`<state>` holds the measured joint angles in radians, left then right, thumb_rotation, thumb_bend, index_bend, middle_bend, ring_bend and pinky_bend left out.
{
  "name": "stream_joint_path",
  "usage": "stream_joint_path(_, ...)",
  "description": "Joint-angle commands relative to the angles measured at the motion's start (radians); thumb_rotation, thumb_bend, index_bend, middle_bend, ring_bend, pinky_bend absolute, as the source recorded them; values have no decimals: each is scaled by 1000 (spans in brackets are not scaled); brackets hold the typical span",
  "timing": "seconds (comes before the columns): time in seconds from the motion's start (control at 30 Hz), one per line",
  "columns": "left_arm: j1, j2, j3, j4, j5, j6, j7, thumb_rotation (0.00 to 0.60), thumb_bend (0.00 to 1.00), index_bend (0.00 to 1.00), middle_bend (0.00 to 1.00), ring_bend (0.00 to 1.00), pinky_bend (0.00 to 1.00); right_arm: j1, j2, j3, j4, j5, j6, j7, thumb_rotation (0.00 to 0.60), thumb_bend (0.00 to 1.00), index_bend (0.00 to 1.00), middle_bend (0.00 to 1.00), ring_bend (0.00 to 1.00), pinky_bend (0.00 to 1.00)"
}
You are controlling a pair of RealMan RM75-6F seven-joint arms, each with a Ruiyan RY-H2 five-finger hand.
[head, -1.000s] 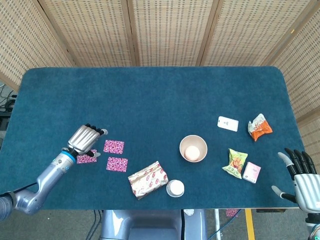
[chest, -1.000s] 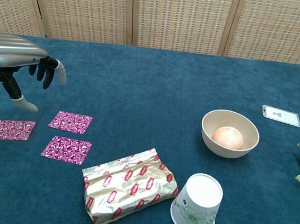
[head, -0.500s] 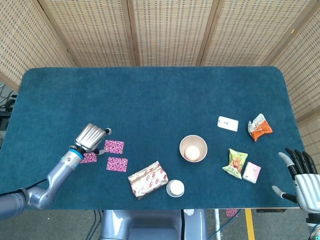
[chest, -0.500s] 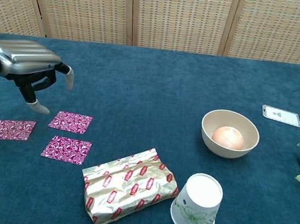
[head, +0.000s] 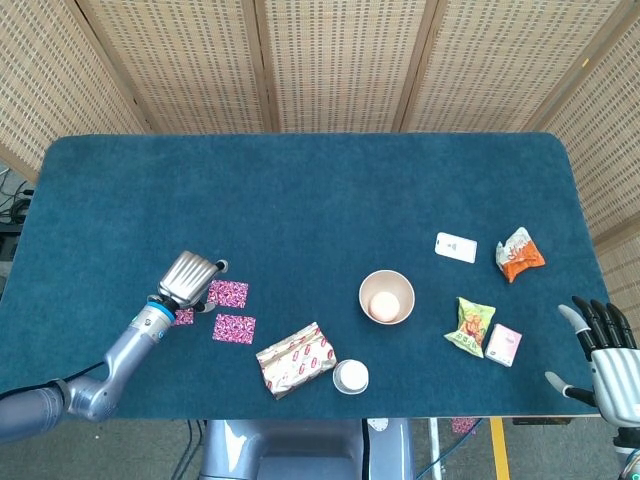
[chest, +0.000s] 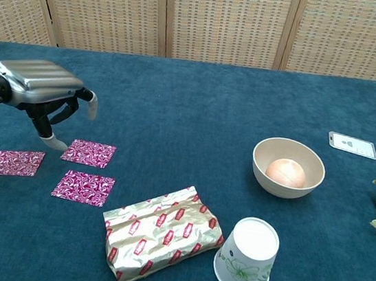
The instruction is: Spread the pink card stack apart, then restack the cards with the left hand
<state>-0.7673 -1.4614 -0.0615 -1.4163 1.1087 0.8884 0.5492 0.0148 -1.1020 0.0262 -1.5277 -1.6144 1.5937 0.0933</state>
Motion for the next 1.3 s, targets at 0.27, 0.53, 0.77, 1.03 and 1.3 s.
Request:
stream_joint_path(0.27, 4, -5, -9, -5, -23, 5, -12, 501, 113, 353, 6, 0, 6, 0, -1, 0, 4, -2, 2, 2, 600, 105, 125, 80, 0, 0)
stream_joint_path(0.53, 1, -34, -8, 16, -34, 2, -15, 500, 125, 383, 0, 0, 0, -3, 0, 0, 6, 2, 3, 7, 600, 105, 125, 80, 0, 0)
stream_joint_path(0.77, 5, -74, -8, 48, -56, 13, 0, 501, 121, 383, 0, 0, 0, -6, 0, 0, 12, 7, 5, 16, 600, 105, 125, 80, 0, 0)
stream_joint_path(1.03, 4, -106, -2, 77, -92, 4, 28, 501, 103, 380, 0, 0, 0, -9, -1, 1, 22, 11, 4, 28, 600, 105, 125, 80, 0, 0)
stream_joint_path(1.3, -2, -123, -5, 94, -116, -3, 44, 501, 101, 380, 0, 0, 0, -8, -2, 1, 26, 10, 4, 30, 600, 105, 125, 80, 0, 0)
